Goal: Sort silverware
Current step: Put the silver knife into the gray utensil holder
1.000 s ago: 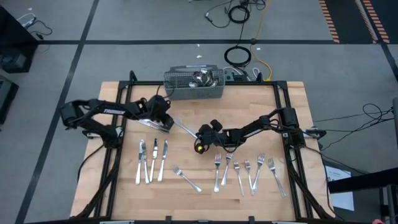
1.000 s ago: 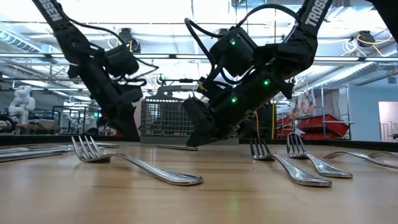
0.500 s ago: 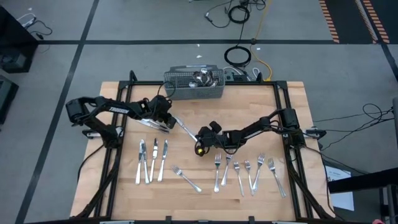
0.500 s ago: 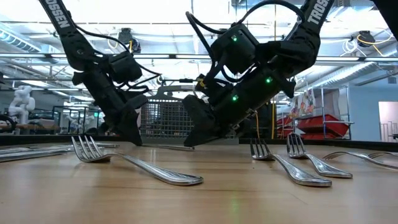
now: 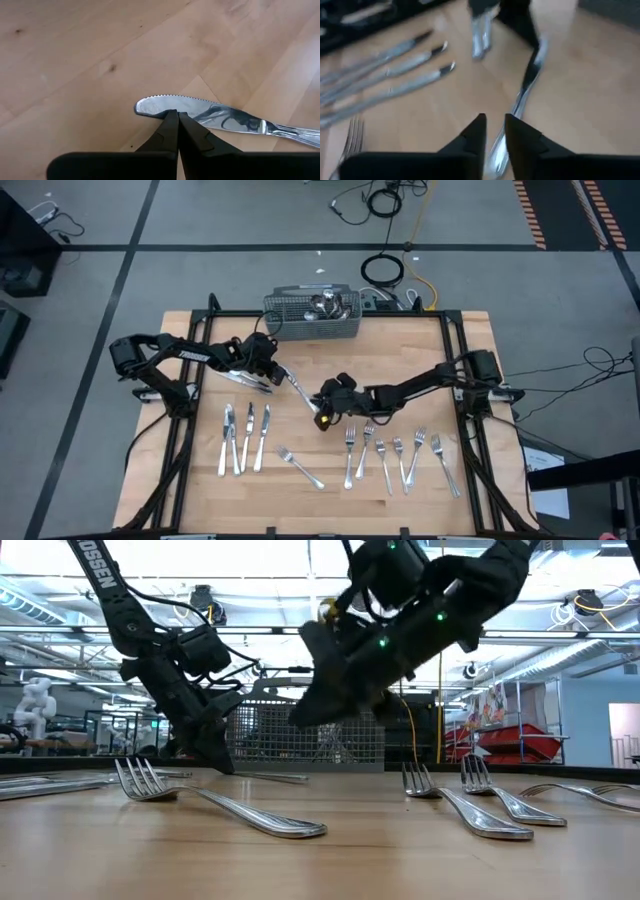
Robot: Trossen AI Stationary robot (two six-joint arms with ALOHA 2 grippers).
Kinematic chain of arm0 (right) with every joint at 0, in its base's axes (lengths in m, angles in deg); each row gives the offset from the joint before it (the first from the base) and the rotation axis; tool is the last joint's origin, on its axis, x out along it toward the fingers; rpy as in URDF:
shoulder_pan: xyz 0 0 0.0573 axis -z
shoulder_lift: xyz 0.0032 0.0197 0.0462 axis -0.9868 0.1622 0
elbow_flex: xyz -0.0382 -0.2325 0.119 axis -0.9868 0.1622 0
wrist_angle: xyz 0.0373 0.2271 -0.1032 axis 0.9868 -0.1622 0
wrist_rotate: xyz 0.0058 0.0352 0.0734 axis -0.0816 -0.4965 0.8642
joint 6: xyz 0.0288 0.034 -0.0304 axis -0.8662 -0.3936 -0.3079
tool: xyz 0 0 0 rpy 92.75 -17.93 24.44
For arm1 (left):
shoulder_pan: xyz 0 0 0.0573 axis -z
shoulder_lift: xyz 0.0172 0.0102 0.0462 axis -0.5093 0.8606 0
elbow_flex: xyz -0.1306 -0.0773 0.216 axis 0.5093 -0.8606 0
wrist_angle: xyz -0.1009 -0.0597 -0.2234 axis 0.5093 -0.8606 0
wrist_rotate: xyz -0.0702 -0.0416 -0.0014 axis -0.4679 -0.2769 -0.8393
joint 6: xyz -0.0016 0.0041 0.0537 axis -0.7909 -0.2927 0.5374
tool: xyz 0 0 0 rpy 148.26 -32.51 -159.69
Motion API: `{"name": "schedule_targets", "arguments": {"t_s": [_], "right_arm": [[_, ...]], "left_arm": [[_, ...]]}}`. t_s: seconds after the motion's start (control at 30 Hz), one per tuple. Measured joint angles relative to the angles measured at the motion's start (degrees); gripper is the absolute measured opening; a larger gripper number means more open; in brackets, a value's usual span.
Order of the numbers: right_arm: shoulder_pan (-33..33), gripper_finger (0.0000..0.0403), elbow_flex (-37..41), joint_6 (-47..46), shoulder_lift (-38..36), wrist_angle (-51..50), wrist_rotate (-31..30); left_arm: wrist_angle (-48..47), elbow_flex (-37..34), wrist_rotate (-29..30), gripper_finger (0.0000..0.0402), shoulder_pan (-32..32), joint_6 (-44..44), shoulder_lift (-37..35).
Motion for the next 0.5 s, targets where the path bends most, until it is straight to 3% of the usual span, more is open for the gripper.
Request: {"name": "schedule_targets", "arguments": {"t_s": [0.27,0.5], "right_arm": [[-0.15,0.0161,-0.33,-2.36,4.04,-1.61,-1.34],[-0.19,0.0161,-4.71,-2.21,7.38,-3.92,-1.75]], "left_arm": [[0.04,-0.07,-0.09,0.0008,0.13,-2.36,0.04],[0.26,-0.13,-0.7,0.0004,0.42,-4.39,0.07]]}}
